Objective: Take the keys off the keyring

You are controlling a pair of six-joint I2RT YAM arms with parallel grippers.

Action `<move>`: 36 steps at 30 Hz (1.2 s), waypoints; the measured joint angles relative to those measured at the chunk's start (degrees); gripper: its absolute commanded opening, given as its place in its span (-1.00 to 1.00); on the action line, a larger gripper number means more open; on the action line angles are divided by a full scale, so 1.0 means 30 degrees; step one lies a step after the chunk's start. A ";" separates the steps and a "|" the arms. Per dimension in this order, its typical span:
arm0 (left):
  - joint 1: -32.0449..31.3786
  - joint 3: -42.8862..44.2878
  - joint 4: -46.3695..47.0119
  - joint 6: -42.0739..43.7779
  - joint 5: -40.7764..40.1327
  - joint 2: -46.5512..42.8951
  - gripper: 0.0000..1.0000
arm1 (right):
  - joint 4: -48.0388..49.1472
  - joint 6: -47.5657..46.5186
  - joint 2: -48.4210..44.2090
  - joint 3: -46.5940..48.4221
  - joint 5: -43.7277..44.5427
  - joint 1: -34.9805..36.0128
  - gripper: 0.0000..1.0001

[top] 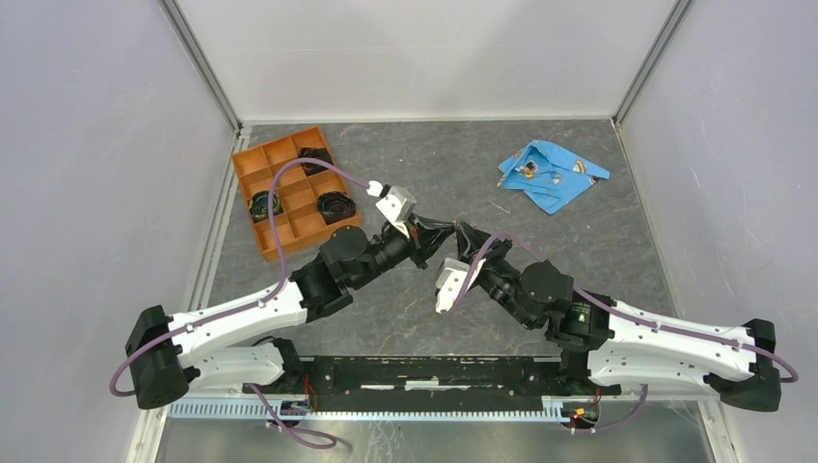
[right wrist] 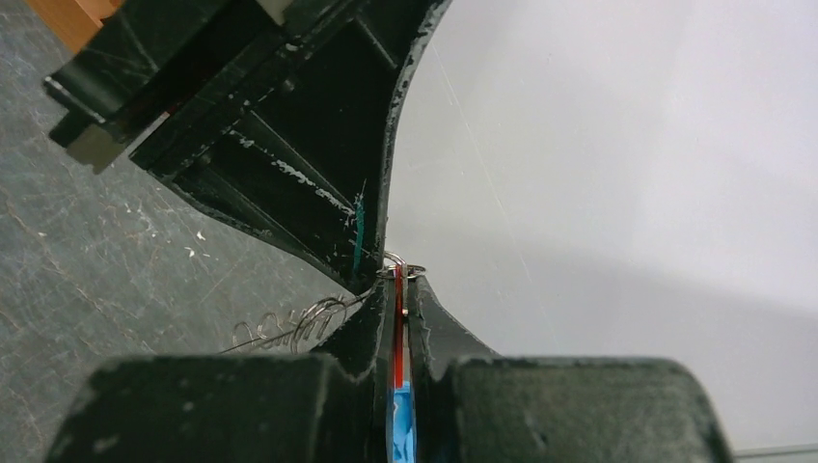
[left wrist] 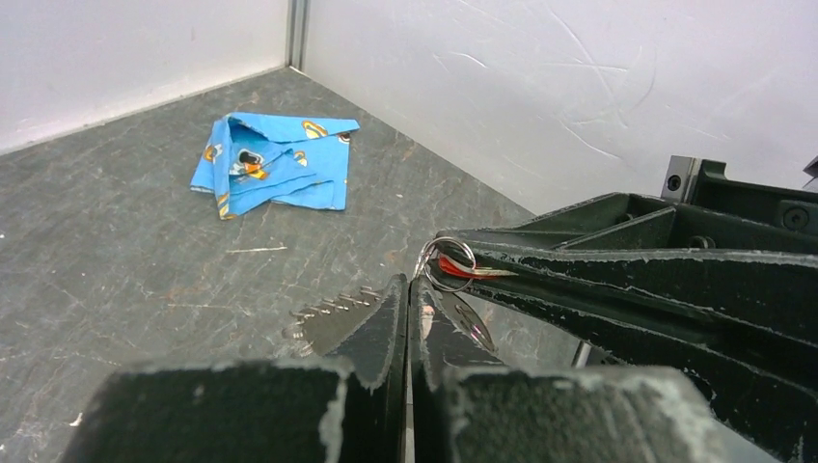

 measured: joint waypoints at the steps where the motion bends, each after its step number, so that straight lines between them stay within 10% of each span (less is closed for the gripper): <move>1: 0.0000 0.0058 -0.0124 -0.0117 0.0007 0.0007 -0.94 | -0.0015 -0.0124 0.0000 0.0000 0.0138 0.0080 -0.99; 10: 0.0000 -0.0007 -0.0597 0.0007 0.0729 -0.0692 -0.31 | -0.0933 -0.1362 -0.0801 0.0189 -0.0350 0.0663 -0.99; 36: 0.0015 -0.0437 -0.1005 0.4590 0.9770 -0.4342 -0.25 | -0.5486 -0.2703 -0.4612 0.2579 -1.1227 0.0860 -0.99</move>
